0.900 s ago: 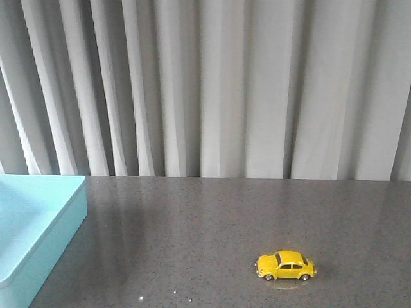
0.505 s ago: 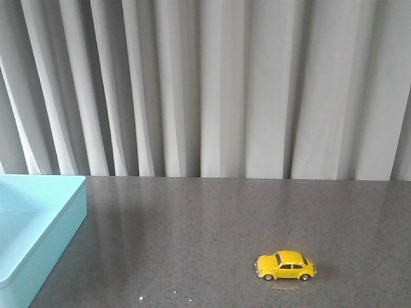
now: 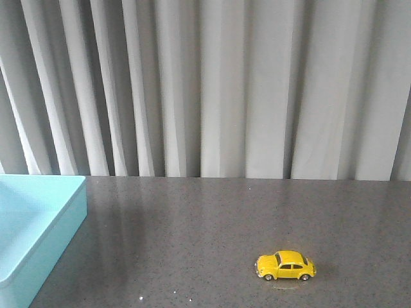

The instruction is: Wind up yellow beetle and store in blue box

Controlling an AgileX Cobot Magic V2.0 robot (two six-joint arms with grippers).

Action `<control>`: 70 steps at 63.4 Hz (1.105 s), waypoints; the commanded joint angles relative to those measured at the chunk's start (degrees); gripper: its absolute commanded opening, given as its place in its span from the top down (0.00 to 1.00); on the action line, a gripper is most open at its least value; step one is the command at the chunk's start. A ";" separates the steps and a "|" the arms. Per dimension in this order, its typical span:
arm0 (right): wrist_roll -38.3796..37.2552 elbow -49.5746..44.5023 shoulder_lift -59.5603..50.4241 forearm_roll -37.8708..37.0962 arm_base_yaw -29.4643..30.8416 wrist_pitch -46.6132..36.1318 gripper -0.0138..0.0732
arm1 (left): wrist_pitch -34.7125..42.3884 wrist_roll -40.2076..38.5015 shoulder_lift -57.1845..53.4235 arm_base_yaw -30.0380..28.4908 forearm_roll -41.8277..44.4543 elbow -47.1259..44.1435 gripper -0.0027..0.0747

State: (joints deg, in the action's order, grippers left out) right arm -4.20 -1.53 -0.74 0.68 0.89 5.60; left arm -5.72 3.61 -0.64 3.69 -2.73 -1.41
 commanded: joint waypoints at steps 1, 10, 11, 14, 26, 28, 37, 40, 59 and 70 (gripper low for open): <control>0.43 -0.22 -0.52 -0.21 0.35 -4.58 0.85 | 4.64 -0.50 -0.86 0.29 -0.13 0.44 0.97; 0.43 -0.22 -0.52 -0.21 0.35 -4.58 0.85 | 4.64 -0.50 -0.86 0.29 -0.13 0.44 0.97; 0.43 -0.22 -0.52 -0.21 0.35 -4.58 0.85 | 4.64 -0.50 -0.86 0.29 -0.13 0.44 0.97; 0.43 -0.22 -0.52 -0.21 0.35 -4.58 0.85 | 4.64 -0.50 -0.86 0.29 -0.13 0.44 0.97; 0.43 -0.22 -0.52 -0.21 0.35 -4.58 0.85 | 4.64 -0.50 -0.86 0.29 -0.13 0.44 0.97; 0.43 -0.22 -0.52 -0.21 0.35 -4.58 0.85 | 4.64 -0.50 -0.86 0.29 -0.13 0.44 0.97; 0.43 -0.22 -0.52 -0.21 0.35 -4.63 0.85 | 5.02 -0.50 -0.86 0.29 -0.13 0.44 0.97; 0.43 -0.22 -0.52 -0.21 0.35 -4.63 0.85 | 5.02 -0.50 -0.86 0.29 -0.13 0.44 0.97; 0.33 2.52 0.05 -0.10 0.35 -4.18 0.85 | 8.75 -1.55 -0.67 0.29 -0.61 4.92 0.97; 0.79 14.40 5.66 -1.57 0.35 1.49 0.85 | 2.64 -2.86 5.15 0.29 -0.63 16.89 0.97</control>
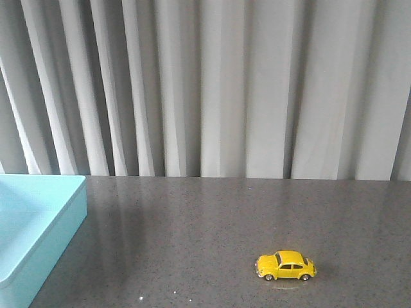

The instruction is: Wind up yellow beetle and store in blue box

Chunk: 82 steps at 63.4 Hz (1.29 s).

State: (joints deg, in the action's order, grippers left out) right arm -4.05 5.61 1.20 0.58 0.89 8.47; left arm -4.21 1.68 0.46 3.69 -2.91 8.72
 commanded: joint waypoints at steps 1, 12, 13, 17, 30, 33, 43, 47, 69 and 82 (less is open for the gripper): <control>0.64 8.27 4.38 -1.89 0.35 -0.83 0.85 | 0.49 -0.93 4.83 0.29 -0.39 7.83 0.97; 0.59 22.74 15.32 -7.33 0.35 5.75 0.85 | -9.14 -0.93 18.16 0.29 -0.13 24.20 0.97; 0.59 23.69 16.16 -7.50 0.35 6.23 0.85 | -10.24 -0.93 19.70 0.29 -0.13 25.83 0.97; 0.59 28.75 20.67 -7.50 0.35 9.48 0.85 | -13.69 -0.93 24.53 0.29 -0.13 30.82 0.97; 0.38 36.30 31.30 -7.66 0.35 18.91 0.85 | -19.28 -0.93 35.00 0.29 -0.34 38.28 0.97; 0.18 35.86 32.64 -7.51 0.35 20.40 0.85 | -20.05 -0.93 36.19 0.29 -0.33 38.00 0.97; 0.16 35.82 36.17 -7.49 0.35 26.46 0.85 | -25.43 -0.93 38.94 0.29 -0.35 38.00 0.97; 0.16 35.82 37.34 -7.49 0.35 27.36 0.85 | -26.50 -0.93 39.90 0.29 -0.24 38.00 0.97; 0.54 35.89 41.12 -6.54 0.35 27.17 0.56 | -29.90 -0.93 42.18 0.29 4.27 38.00 0.80; 0.00 35.89 42.14 -6.10 0.35 27.74 0.21 | -29.01 -1.11 42.06 0.29 4.02 38.00 0.40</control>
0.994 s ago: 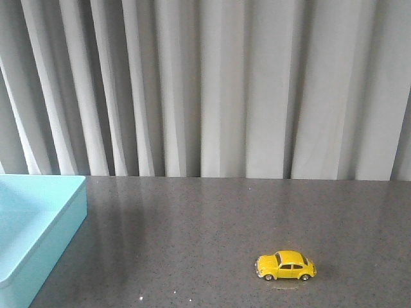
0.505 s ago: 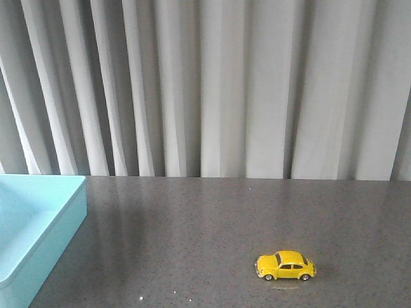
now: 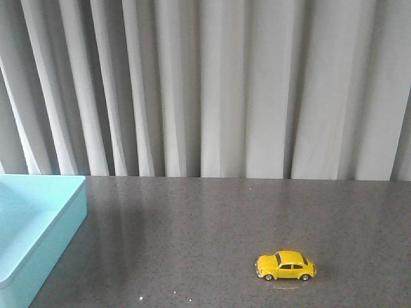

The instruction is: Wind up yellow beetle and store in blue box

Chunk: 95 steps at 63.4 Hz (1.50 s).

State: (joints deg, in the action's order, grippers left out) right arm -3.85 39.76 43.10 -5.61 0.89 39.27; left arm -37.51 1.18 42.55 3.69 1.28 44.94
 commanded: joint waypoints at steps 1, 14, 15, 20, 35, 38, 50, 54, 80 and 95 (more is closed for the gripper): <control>-0.43 1.74 0.24 0.31 0.35 -2.92 0.20 | 4.29 -0.67 -0.03 0.29 -0.35 1.78 0.38; 2.99 3.53 3.06 3.30 0.35 -6.74 0.16 | 3.32 1.11 0.87 1.03 -4.64 1.78 0.30; 3.85 3.96 3.66 3.81 0.35 -6.74 0.17 | 3.32 1.70 1.20 1.35 -4.73 1.78 0.30; 8.06 6.71 7.55 7.31 -0.69 -6.54 0.18 | 3.39 3.39 2.43 3.47 -5.19 1.78 0.30; 10.03 17.84 24.71 8.04 -10.36 -5.87 0.22 | 3.38 6.07 5.74 10.67 -6.13 1.78 0.30; 8.83 20.82 28.04 7.67 -11.22 -5.52 0.23 | 3.38 6.07 6.13 11.60 -6.08 1.78 0.30; 1.33 35.02 42.83 7.36 -10.97 2.02 0.23 | 3.31 7.12 6.16 13.00 -6.09 1.78 0.30; 0.06 40.93 47.47 7.36 -10.97 6.10 0.23 | 3.26 7.12 6.16 13.00 -6.03 1.78 0.30; -1.02 59.41 66.06 8.80 -10.56 14.93 0.23 | 3.10 7.12 6.16 13.00 -6.03 1.78 0.30; -1.80 59.99 69.85 9.32 -10.37 13.14 0.23 | 3.11 7.12 6.16 13.00 -5.90 1.78 0.30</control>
State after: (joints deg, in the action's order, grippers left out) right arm -5.56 97.82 115.20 3.29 -9.72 55.06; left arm -37.76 8.34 48.73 16.26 -4.07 44.94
